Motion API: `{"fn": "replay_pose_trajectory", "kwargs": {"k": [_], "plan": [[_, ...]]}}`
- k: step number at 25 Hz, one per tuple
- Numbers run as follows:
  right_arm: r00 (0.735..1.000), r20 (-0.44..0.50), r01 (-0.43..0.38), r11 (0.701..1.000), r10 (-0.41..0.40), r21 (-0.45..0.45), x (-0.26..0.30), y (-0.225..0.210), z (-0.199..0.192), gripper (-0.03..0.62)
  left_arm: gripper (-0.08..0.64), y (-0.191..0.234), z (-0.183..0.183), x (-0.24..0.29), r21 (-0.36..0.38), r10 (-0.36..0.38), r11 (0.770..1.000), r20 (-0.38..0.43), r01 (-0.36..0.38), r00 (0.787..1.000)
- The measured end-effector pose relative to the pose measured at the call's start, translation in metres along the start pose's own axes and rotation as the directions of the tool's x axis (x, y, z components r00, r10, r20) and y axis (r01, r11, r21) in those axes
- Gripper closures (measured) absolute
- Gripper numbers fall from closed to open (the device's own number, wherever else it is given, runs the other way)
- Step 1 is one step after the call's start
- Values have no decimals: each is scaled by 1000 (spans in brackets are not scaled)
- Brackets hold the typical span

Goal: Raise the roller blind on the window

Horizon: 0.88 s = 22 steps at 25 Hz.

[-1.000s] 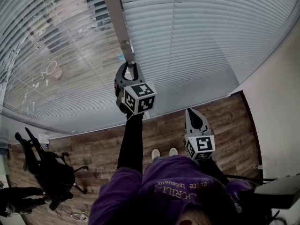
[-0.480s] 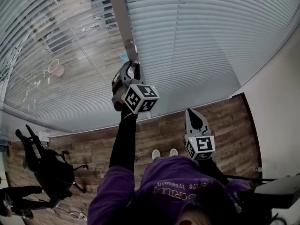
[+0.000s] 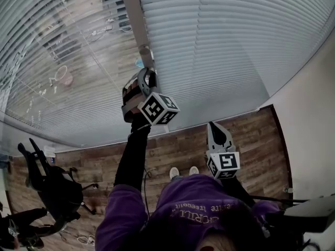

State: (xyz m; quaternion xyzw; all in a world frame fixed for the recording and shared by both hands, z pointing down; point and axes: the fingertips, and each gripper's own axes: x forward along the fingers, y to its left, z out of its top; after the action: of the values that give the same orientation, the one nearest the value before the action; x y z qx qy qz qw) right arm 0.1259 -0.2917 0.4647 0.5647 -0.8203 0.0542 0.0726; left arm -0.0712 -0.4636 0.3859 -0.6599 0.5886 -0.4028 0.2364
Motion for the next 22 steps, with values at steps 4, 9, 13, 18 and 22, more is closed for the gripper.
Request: {"fn": "replay_pose_trajectory", "kwargs": {"k": [4,9,13,18,22], "plan": [[1000,0,-3,1000,3,9,-1,-1,0,594,434,-1,1,-1,122,22,992,5,-23,1000],[1000,0,-15,1000,15,14,1,0,-1,594,434,-4,2,-2,316,3,949,23,-10,1000],[1000,-1,-28,1000,28,13,5,3,-1,594,434,-4,0,-1,454,-1,891,19,-7,1000],[999,1,-35,999,35,12,8,3,0,594,434,-7,2,-2,554,-10,832,27,-7,1000],[999,3,-40,999,40,10,9,5,1,594,434,-9,2,-3,558,-28,830,32,6,999]]}}
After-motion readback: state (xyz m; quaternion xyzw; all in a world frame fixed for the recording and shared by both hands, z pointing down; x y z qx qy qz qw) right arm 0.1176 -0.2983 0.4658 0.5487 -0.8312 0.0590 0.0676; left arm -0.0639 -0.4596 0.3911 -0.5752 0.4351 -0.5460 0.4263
